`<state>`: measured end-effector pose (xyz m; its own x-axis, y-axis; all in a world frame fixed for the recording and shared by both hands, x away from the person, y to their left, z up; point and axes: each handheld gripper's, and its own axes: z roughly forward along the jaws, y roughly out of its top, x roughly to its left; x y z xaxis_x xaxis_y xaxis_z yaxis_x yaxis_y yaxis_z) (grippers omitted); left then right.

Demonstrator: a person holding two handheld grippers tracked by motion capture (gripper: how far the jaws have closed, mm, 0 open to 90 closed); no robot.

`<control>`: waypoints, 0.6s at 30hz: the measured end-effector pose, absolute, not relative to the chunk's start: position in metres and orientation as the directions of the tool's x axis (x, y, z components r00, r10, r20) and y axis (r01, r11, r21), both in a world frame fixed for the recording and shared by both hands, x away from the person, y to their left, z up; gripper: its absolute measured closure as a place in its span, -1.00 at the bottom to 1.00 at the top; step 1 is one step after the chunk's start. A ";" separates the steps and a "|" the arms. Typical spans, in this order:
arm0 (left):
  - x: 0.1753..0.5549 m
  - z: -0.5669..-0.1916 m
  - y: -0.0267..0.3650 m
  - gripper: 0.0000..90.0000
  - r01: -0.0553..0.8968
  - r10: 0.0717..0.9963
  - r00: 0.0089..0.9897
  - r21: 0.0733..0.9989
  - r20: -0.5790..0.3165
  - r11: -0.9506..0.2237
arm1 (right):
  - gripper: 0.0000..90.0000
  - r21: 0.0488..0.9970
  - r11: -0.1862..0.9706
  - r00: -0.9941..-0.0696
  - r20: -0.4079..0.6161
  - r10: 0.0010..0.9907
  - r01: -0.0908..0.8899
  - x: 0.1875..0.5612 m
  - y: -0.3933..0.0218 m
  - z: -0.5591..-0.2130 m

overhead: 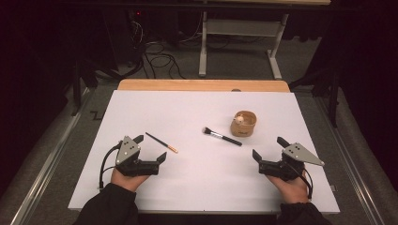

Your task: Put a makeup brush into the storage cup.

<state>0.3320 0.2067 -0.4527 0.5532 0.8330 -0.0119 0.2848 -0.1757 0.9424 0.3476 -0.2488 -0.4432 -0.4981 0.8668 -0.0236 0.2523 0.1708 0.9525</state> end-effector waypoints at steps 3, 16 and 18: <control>0.332 -0.453 0.206 -1.00 0.285 0.835 0.550 0.942 -0.010 -0.176 | -0.99 0.953 0.176 -0.500 -0.031 0.866 0.245 0.348 -0.249 -0.443; 0.333 -0.453 0.208 -1.00 0.295 0.842 0.539 0.940 -0.017 -0.170 | -0.99 0.951 0.180 -0.501 -0.031 0.865 0.252 0.349 -0.249 -0.445; 0.333 -0.453 0.208 -1.00 0.295 0.843 0.538 0.940 -0.017 -0.170 | -0.99 0.951 0.179 -0.500 -0.030 0.865 0.252 0.349 -0.249 -0.445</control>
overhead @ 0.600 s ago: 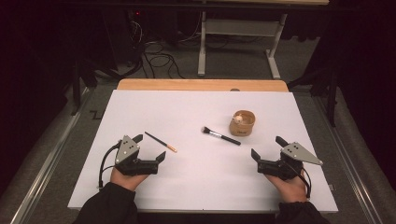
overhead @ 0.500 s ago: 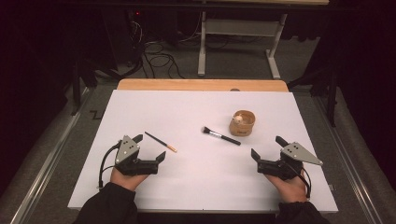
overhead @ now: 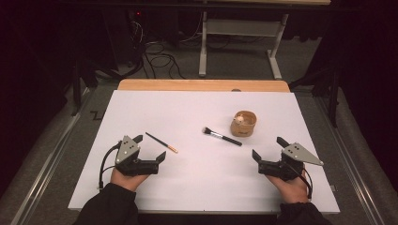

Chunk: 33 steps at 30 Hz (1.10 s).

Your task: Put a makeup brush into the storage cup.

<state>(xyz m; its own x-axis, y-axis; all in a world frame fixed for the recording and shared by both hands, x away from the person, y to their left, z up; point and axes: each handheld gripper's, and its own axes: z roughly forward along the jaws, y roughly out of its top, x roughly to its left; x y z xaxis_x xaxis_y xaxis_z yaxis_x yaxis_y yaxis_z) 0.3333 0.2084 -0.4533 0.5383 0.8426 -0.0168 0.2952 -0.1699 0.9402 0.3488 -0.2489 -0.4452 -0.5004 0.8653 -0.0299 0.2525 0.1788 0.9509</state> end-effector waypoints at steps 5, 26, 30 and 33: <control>0.334 -0.454 0.209 -1.00 0.299 0.845 0.534 0.940 -0.025 -0.161 | -0.99 0.952 0.178 -0.500 -0.030 0.866 0.250 0.349 -0.249 -0.445; 0.335 -0.454 0.215 -1.00 0.311 0.857 0.514 0.940 -0.043 -0.140 | -0.99 0.953 0.187 -0.492 -0.048 0.869 0.238 0.350 -0.248 -0.445; 0.338 -0.455 0.217 -1.00 0.321 0.864 0.502 0.938 -0.050 -0.132 | -0.99 0.952 0.196 -0.491 -0.057 0.869 0.236 0.351 -0.250 -0.445; 0.341 -0.456 0.221 -1.00 0.333 0.874 0.484 0.934 -0.049 -0.132 | -0.99 0.951 0.188 -0.484 -0.049 0.874 0.244 0.352 -0.254 -0.444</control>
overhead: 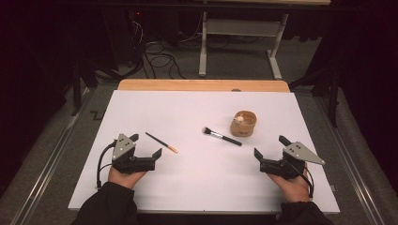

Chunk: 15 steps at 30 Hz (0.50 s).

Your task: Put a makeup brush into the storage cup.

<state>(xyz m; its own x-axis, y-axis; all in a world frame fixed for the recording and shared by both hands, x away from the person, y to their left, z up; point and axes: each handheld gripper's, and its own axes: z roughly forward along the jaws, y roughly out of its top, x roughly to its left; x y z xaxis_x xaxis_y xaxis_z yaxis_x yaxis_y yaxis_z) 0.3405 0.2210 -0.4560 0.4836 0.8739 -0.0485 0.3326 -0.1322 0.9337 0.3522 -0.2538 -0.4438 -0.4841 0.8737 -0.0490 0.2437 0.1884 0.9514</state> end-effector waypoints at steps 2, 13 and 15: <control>0.343 -0.457 0.225 -1.00 0.344 0.882 0.468 0.931 -0.057 -0.122 | -0.99 0.948 0.202 -0.482 -0.062 0.874 0.245 0.352 -0.257 -0.444; 0.353 -0.457 0.256 -1.00 0.402 0.934 0.343 0.914 -0.099 -0.051 | -0.99 0.947 0.185 -0.450 -0.050 0.892 0.261 0.348 -0.276 -0.449; 0.352 -0.455 0.259 -1.00 0.400 0.938 0.331 0.916 -0.101 -0.042 | -0.99 0.949 0.181 -0.448 -0.048 0.893 0.259 0.348 -0.277 -0.449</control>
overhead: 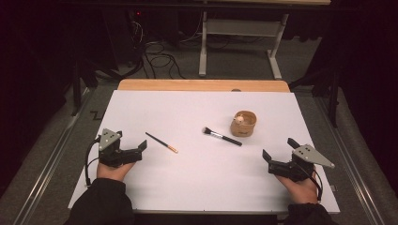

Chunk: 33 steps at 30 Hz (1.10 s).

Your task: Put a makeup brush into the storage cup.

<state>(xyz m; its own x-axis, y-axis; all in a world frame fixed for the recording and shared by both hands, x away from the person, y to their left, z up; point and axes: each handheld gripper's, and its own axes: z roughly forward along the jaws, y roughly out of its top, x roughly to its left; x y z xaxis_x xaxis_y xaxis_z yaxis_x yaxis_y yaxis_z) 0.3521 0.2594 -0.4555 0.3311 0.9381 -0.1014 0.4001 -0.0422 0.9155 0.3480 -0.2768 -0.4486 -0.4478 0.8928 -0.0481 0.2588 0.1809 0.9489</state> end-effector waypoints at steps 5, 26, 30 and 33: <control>0.350 -0.454 0.264 -0.99 0.403 0.940 0.322 0.915 -0.113 -0.028 | -0.99 0.949 0.175 -0.443 -0.043 0.895 0.262 0.347 -0.278 -0.449; 0.367 -0.432 0.263 -0.95 0.617 0.932 0.296 0.787 -0.209 -0.020 | -0.99 0.952 0.167 -0.455 -0.033 0.890 0.257 0.351 -0.275 -0.449; 0.369 -0.431 0.265 -0.95 0.668 0.932 0.274 0.744 -0.237 -0.007 | -0.99 0.953 0.157 -0.448 -0.025 0.894 0.259 0.349 -0.276 -0.449; 0.371 -0.430 0.266 -0.95 0.697 0.933 0.267 0.716 -0.241 -0.015 | -0.99 0.953 0.158 -0.450 -0.027 0.893 0.257 0.348 -0.277 -0.449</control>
